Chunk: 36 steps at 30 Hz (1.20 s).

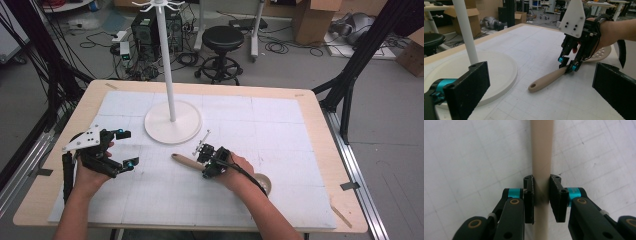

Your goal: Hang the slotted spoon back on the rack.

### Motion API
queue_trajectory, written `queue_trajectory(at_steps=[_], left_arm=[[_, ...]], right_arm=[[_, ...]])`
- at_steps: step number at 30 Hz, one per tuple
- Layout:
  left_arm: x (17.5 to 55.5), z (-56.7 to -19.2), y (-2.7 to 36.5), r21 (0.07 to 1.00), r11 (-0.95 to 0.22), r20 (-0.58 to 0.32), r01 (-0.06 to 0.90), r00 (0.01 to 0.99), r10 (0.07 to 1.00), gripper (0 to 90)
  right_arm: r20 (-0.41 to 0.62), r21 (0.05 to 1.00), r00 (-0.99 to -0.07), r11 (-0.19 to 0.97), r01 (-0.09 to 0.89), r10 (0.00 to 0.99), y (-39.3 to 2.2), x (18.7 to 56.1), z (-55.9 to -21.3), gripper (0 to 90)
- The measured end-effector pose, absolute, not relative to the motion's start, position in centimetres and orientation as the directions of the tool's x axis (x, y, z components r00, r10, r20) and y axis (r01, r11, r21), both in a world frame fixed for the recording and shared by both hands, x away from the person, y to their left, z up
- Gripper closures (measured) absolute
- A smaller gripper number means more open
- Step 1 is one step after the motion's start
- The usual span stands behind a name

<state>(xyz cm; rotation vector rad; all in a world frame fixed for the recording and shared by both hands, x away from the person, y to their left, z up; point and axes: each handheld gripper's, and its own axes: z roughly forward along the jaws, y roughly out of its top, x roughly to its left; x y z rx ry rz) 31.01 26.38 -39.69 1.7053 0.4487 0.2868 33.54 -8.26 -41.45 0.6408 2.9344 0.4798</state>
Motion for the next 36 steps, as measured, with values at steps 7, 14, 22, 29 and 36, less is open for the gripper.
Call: queue_trajectory(at_steps=[7,14,22,29,36], left_arm=[[31.0,-39.7,26.4,0.981,-0.135,-0.062,0.136,0.892,0.447,1.7],[31.1,-39.7,26.4,0.981,-0.138,-0.063,0.138,0.892,0.447,1.7],[31.1,-39.7,26.3,0.98,-0.143,-0.059,0.136,0.893,0.447,1.7],[31.0,-39.7,26.4,0.981,-0.137,-0.06,0.135,0.892,0.448,1.7],[31.1,-39.7,26.5,0.982,-0.131,-0.063,0.135,0.891,0.449,1.7]], right_arm=[[-0.009,0.341,-0.902,0.849,0.403,0.432,-8.6,33.6,-41.4,63.5],[0.031,0.336,-0.896,0.84,0.427,0.443,-9.5,33.8,-41.1,58.4],[0.019,0.319,-0.904,0.855,0.409,0.426,-8.7,33.8,-41.5,70.5],[0.042,0.323,-0.918,0.864,0.386,0.394,-8.8,34.3,-41.3,76.0],[0.036,0.494,-0.905,0.78,0.384,0.423,-11.0,34.4,-38.0,76.1]])
